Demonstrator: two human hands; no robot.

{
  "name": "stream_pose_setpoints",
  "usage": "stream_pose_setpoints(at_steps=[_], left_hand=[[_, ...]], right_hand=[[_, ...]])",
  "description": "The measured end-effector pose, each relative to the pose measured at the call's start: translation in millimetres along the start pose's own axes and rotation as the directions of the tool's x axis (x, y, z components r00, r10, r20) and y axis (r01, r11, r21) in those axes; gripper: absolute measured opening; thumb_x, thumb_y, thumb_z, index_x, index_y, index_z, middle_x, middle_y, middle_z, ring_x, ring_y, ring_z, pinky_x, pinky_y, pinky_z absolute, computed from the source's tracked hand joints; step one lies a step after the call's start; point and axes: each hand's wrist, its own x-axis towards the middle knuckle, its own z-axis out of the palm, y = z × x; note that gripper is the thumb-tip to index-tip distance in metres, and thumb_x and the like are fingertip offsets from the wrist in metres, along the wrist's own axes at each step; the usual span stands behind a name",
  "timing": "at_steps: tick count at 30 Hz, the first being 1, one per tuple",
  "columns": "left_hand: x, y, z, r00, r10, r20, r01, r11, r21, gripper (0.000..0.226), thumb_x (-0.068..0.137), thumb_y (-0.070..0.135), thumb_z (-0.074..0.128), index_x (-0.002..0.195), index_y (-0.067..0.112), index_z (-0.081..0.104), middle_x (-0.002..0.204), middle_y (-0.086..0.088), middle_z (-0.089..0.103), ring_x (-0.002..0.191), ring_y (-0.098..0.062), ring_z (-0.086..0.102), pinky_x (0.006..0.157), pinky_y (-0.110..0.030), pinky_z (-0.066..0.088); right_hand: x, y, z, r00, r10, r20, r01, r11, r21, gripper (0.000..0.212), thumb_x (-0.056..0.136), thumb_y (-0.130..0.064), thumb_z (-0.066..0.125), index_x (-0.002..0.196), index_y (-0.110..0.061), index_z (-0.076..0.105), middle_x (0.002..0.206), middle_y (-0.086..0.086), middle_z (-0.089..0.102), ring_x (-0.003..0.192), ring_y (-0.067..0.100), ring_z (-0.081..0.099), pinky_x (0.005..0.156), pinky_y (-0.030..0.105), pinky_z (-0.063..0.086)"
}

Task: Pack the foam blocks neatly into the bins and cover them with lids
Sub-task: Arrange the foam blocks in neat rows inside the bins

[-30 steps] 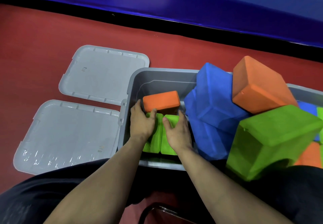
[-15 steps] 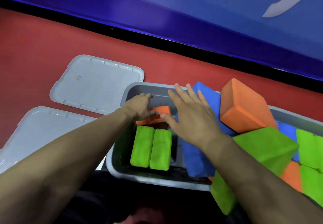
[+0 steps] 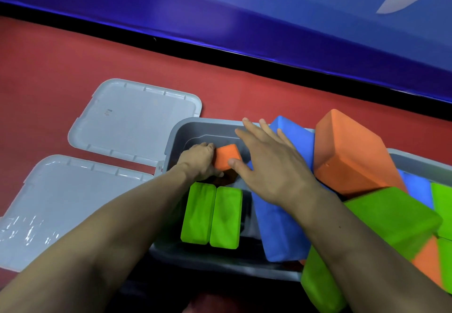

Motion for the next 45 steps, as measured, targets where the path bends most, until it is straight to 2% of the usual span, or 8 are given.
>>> stream_pose_setpoints(at_steps=[7, 13, 23, 27, 36, 38, 42, 45], left_hand=[[-2.9, -2.4, -20.2, 0.991, -0.129, -0.043, 0.121, 0.982, -0.148, 0.091, 0.056, 0.069, 0.083, 0.125, 0.018, 0.050, 0.123, -0.004, 0.058, 0.111, -0.027, 0.058, 0.093, -0.044, 0.051], [-10.7, 0.2, -28.0, 0.939, -0.333, -0.083, 0.303, 0.918, -0.255, 0.092, 0.054, 0.066, 0.086, 0.120, 0.013, 0.048, 0.121, -0.009, 0.064, 0.109, -0.032, 0.062, 0.090, -0.045, 0.053], [-18.8, 18.2, -51.8, 0.956, -0.265, -0.124, 0.247, 0.957, -0.150, 0.094, 0.055, 0.070, 0.085, 0.120, 0.013, 0.048, 0.116, -0.006, 0.064, 0.107, -0.031, 0.062, 0.073, -0.037, 0.045], [-29.8, 24.8, -80.8, 0.959, -0.250, -0.135, 0.236, 0.966, -0.106, 0.088, 0.054, 0.076, 0.081, 0.107, 0.014, 0.049, 0.094, -0.002, 0.056, 0.090, -0.029, 0.057, 0.068, -0.034, 0.040], [-68.5, 19.5, -121.3, 0.941, -0.301, -0.156, 0.252, 0.928, -0.274, 0.085, 0.041, 0.089, 0.071, 0.078, 0.015, 0.050, 0.073, -0.005, 0.057, 0.070, -0.027, 0.058, 0.060, -0.033, 0.041], [-76.4, 16.4, -123.2, 0.924, -0.343, -0.167, 0.276, 0.903, -0.329, 0.089, 0.044, 0.088, 0.072, 0.085, 0.011, 0.056, 0.078, -0.011, 0.061, 0.074, -0.029, 0.062, 0.057, -0.033, 0.039], [-87.1, 13.1, -115.2, 0.891, -0.436, -0.128, 0.310, 0.788, -0.531, 0.122, 0.040, 0.088, 0.073, 0.126, 0.004, 0.051, 0.115, -0.015, 0.064, 0.101, -0.033, 0.065, 0.081, -0.041, 0.056], [-92.6, 17.9, -110.1, 0.892, -0.440, -0.101, 0.306, 0.753, -0.582, 0.127, 0.038, 0.089, 0.071, 0.130, 0.004, 0.048, 0.119, -0.015, 0.063, 0.101, -0.033, 0.065, 0.081, -0.041, 0.058]], right_hand=[[-6.6, -2.8, -10.4, 0.997, 0.071, -0.008, -0.070, 0.997, 0.035, 0.049, 0.101, -0.053, 0.047, 0.145, -0.030, 0.044, 0.142, -0.005, 0.053, 0.126, 0.023, 0.055, 0.100, 0.043, 0.046], [-10.3, -3.8, -10.2, 0.997, 0.074, 0.000, -0.074, 0.997, 0.030, 0.047, 0.101, -0.053, 0.046, 0.143, -0.032, 0.045, 0.140, -0.007, 0.054, 0.125, 0.023, 0.056, 0.093, 0.042, 0.046], [-10.5, 3.0, -9.9, 0.997, 0.063, -0.034, -0.061, 0.997, 0.046, 0.046, 0.101, -0.052, 0.047, 0.142, -0.032, 0.046, 0.137, -0.008, 0.056, 0.123, 0.023, 0.056, 0.094, 0.042, 0.046], [-11.7, 2.6, -11.2, 0.996, 0.048, -0.070, -0.044, 0.997, 0.066, 0.045, 0.100, -0.051, 0.048, 0.140, -0.031, 0.049, 0.132, -0.006, 0.059, 0.121, 0.025, 0.058, 0.093, 0.044, 0.048], [-10.7, -0.8, -13.7, 0.993, 0.113, -0.035, -0.110, 0.990, 0.085, 0.053, 0.099, -0.056, 0.048, 0.145, -0.029, 0.044, 0.146, -0.003, 0.053, 0.132, 0.025, 0.052, 0.100, 0.043, 0.044], [-11.2, -1.9, -12.5, 0.992, 0.126, -0.020, -0.123, 0.987, 0.099, 0.057, 0.099, -0.056, 0.049, 0.147, -0.027, 0.042, 0.148, -0.002, 0.052, 0.133, 0.025, 0.051, 0.101, 0.042, 0.043], [-6.8, -5.6, 1.0, 0.989, 0.116, 0.089, -0.141, 0.923, 0.359, 0.064, 0.096, -0.052, 0.059, 0.150, -0.022, 0.042, 0.146, 0.002, 0.056, 0.130, 0.021, 0.056, 0.105, 0.038, 0.046], [-0.7, -14.7, 11.4, 0.966, 0.104, 0.236, -0.247, 0.635, 0.732, 0.069, 0.096, -0.039, 0.067, 0.155, -0.018, 0.037, 0.149, 0.005, 0.052, 0.126, 0.013, 0.059, 0.099, 0.024, 0.049]])
